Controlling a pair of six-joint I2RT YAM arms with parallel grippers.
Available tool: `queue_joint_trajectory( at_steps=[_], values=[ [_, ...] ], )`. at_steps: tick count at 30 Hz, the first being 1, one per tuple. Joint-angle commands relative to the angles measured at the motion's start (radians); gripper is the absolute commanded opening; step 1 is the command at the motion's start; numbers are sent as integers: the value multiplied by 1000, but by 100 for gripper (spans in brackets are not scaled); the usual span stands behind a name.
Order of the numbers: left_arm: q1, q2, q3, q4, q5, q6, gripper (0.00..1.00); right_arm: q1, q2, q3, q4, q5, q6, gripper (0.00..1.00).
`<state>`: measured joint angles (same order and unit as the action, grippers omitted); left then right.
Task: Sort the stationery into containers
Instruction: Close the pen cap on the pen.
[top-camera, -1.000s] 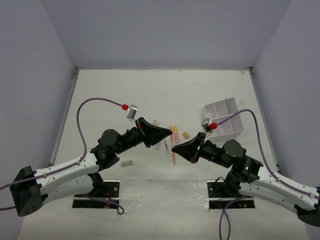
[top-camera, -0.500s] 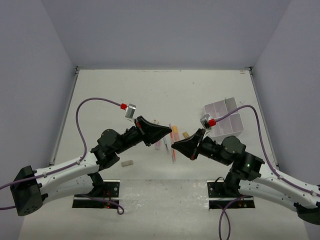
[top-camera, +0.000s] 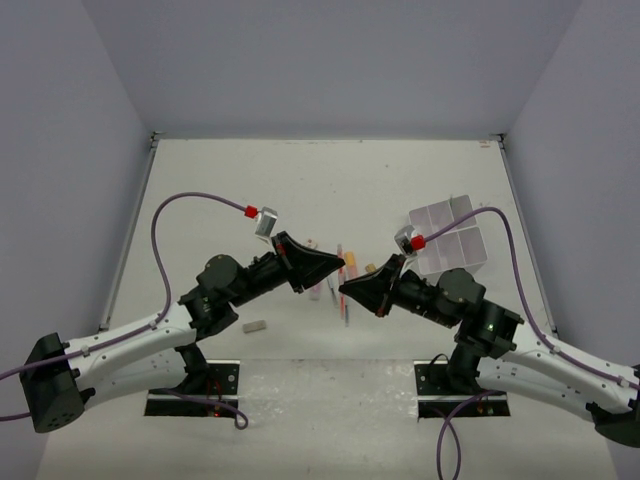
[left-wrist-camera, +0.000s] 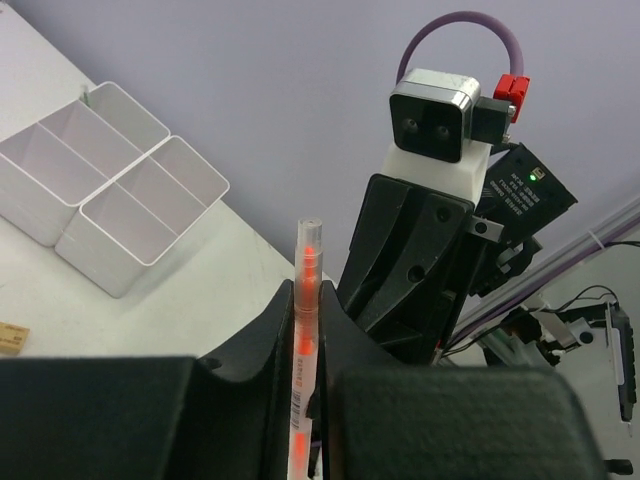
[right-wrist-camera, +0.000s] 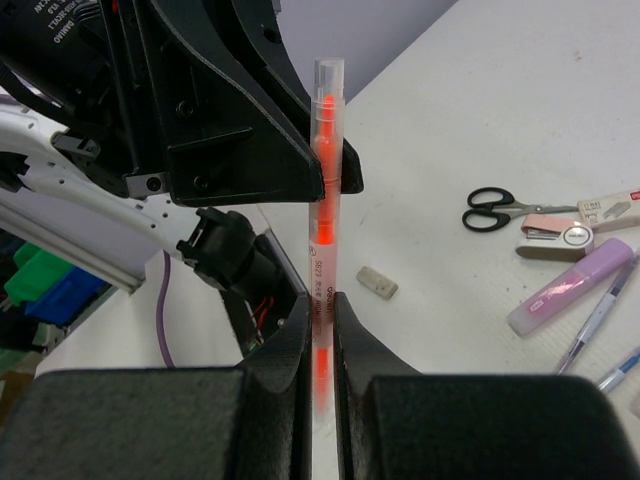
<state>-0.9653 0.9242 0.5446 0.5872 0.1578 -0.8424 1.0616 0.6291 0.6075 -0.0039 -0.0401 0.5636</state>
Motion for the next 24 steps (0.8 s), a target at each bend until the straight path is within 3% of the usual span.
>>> queue_joint_trajectory(
  at_steps=[1, 3, 6, 9, 13, 20, 22, 24],
  values=[
    [-11, -15, 36, -32, 34, 31, 11, -1, -1, 36, 79, 32, -21, 0],
    [-11, -7, 36, -29, 47, 31, 13, -1, -3, 42, 73, 36, -19, 0],
    [-12, 6, 35, -23, 58, 31, 0, -2, -3, 47, 71, 37, -22, 0],
    [-15, 4, 25, -3, 52, 23, 0, -1, -3, 43, 85, 37, -23, 0],
    [-19, -24, -1, 44, 22, 6, 0, -1, 8, 31, 114, -5, -28, 17],
    [-23, -67, -8, 62, -5, -1, 0, -1, 77, 37, 161, -83, -20, 33],
    [-23, -73, -9, 69, -6, -1, 0, 0, 97, 38, 171, -89, -16, 33],
    [-24, -75, -9, 71, -2, 0, 0, 0, 107, 41, 177, -100, -14, 18]
  ],
)
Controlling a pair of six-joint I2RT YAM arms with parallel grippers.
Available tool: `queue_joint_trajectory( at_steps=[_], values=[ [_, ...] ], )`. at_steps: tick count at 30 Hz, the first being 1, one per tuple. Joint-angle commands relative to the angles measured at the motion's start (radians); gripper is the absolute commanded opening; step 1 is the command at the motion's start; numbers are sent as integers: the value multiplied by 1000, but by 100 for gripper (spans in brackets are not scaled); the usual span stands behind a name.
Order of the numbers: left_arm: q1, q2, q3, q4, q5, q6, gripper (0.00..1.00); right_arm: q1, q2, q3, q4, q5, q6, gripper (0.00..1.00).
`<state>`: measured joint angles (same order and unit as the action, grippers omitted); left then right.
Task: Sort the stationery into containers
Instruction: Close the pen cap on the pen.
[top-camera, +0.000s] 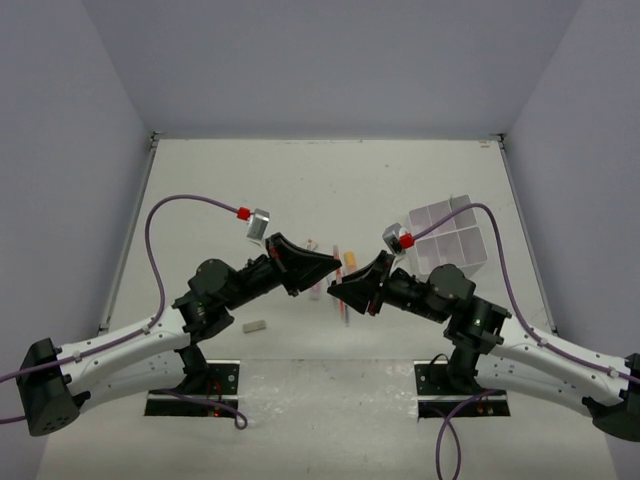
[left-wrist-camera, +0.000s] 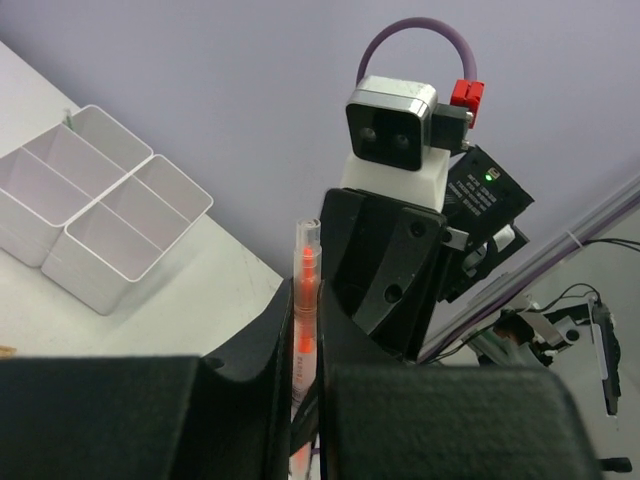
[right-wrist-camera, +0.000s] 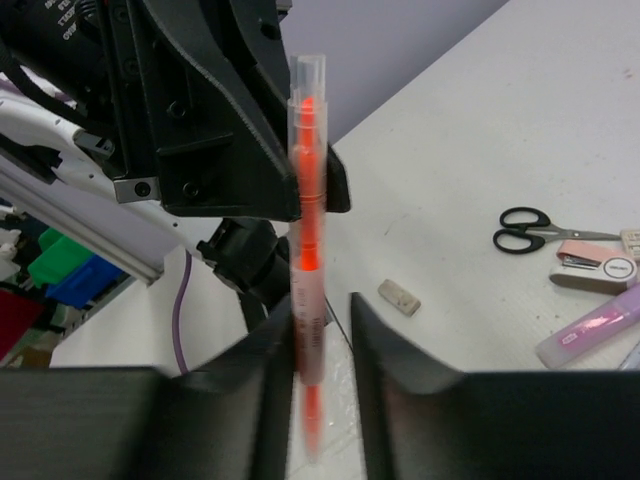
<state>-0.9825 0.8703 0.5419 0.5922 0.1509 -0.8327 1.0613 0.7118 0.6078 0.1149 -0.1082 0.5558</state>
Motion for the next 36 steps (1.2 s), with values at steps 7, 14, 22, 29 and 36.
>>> queue_joint_trajectory(
  at_steps=[7, 14, 22, 29, 36],
  values=[
    [-7, -11, 18, 10, 14, 23, 10, -1, 31, 46, 67, -44, -4, 0],
    [-7, 7, 108, -110, -6, 97, 44, 0, 21, 33, 56, -39, -11, 0],
    [-7, -20, 193, -228, -106, 151, 65, -1, 41, 47, 31, -65, -16, 0],
    [-7, -15, 216, -248, -123, 159, 43, 0, 60, 61, 25, -99, -22, 0],
    [-7, -2, 213, -252, -101, 146, 25, 0, 57, 74, 11, -92, -31, 0]
  ],
)
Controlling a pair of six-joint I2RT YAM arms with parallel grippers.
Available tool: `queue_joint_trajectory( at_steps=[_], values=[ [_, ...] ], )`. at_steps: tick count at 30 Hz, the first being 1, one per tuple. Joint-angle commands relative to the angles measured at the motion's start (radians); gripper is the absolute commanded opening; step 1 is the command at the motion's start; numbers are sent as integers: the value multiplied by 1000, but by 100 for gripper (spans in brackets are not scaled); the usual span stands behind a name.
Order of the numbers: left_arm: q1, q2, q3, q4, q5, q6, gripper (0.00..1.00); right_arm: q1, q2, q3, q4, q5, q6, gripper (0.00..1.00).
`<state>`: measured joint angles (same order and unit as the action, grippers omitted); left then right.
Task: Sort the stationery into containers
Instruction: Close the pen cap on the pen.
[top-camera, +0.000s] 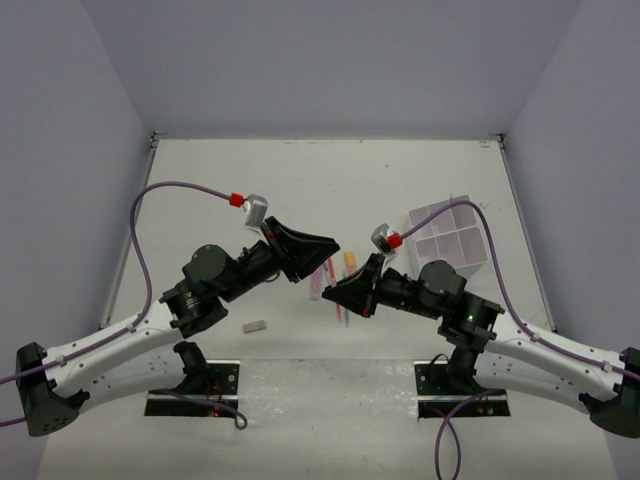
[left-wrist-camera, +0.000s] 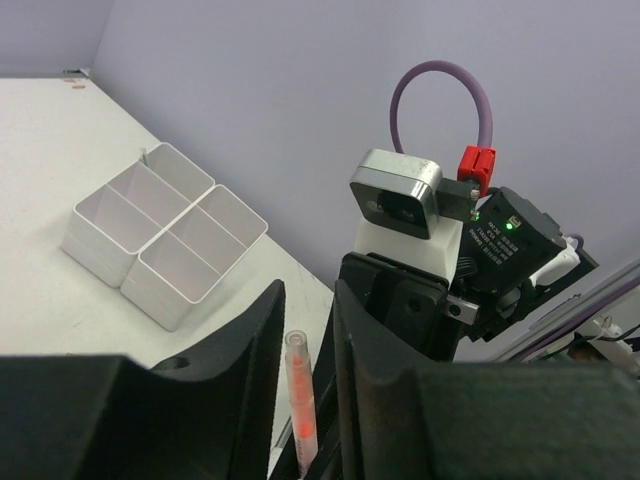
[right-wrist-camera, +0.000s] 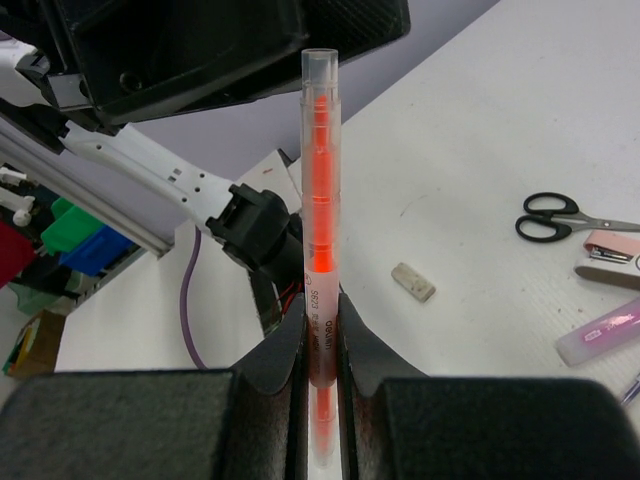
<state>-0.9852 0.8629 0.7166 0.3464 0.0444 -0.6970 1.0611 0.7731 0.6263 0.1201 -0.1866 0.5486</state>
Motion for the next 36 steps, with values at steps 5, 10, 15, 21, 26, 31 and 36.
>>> queue_joint_trajectory(
  at_steps=[5, 10, 15, 21, 26, 31, 36],
  values=[
    [-4, 7, 22, -1, 12, 2, 20, 0, -6, 74, -11, -7, -35, 0],
    [-4, 18, 24, 3, 33, -11, 0, 0, -4, 86, -20, 11, -40, 0],
    [-6, 21, 12, 11, 49, -28, 0, 0, 0, 125, -45, 82, -61, 0],
    [-19, 43, -38, 17, 57, -58, 0, -40, 46, 293, -128, 155, -133, 0],
    [-52, 54, -95, 68, 46, -73, 0, -132, 139, 454, -175, 103, -158, 0],
    [-63, 62, -126, 80, 48, -78, 0, -177, 192, 528, -175, 47, -154, 0],
    [-66, 54, -77, -1, 36, -23, 0, -176, 218, 492, -165, -33, -156, 0]
  ],
)
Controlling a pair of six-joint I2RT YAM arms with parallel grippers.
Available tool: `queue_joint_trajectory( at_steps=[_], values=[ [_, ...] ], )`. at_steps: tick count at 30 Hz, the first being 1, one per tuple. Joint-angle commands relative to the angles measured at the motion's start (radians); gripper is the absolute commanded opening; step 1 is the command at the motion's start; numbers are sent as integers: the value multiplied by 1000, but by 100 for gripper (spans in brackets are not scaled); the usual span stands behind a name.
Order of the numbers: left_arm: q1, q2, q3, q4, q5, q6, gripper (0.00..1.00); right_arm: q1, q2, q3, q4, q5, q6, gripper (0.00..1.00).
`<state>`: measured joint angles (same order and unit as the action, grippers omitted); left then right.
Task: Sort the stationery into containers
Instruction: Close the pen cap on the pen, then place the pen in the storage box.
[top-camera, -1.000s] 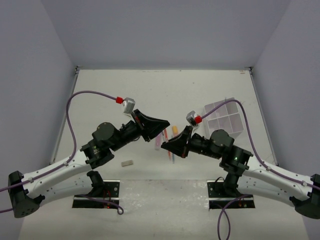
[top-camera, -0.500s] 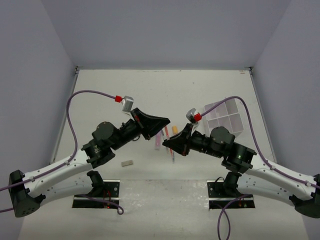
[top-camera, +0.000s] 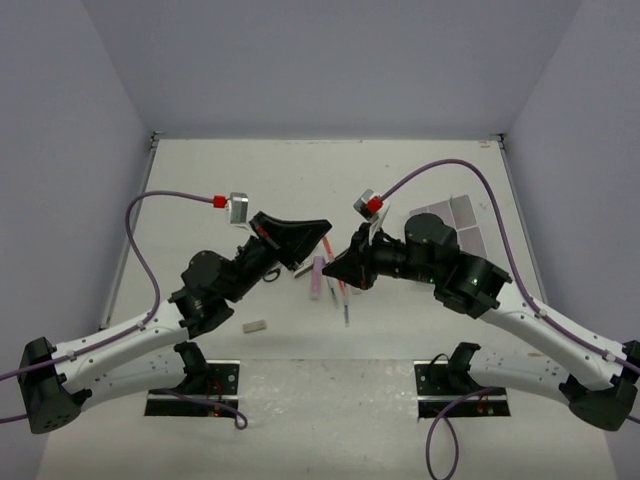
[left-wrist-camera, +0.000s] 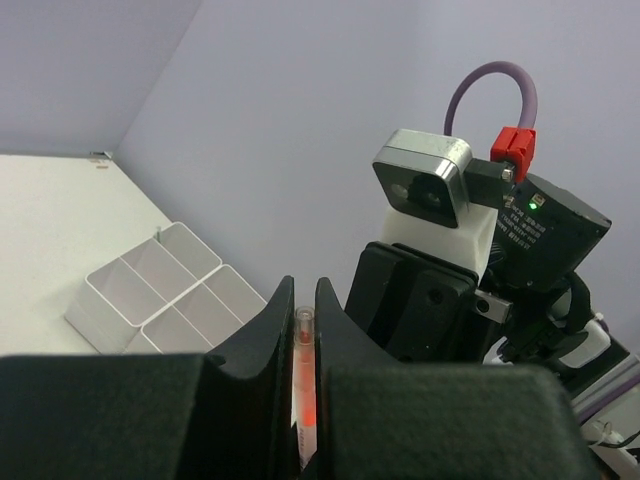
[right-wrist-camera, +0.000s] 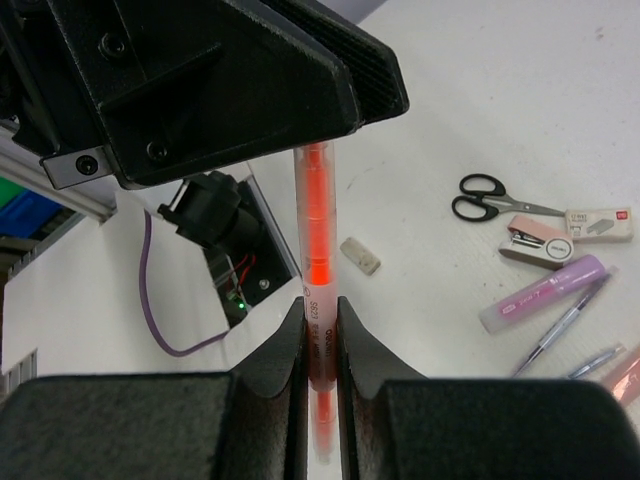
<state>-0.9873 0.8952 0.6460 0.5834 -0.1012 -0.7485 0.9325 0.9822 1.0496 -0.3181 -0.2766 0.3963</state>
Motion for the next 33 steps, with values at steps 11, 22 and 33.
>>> queue_joint_trajectory(
  at_steps=[11, 22, 33],
  values=[
    [-65, 148, 291, -354, 270, 190, 0, -44, 60, -107, 369, 38, 53, 0],
    [-63, -6, 398, -728, -419, 72, 100, -75, 8, -204, 308, 250, 39, 0],
    [-62, 14, 434, -1242, -731, -23, 100, -683, 45, -109, -12, 744, 125, 0]
  ],
)
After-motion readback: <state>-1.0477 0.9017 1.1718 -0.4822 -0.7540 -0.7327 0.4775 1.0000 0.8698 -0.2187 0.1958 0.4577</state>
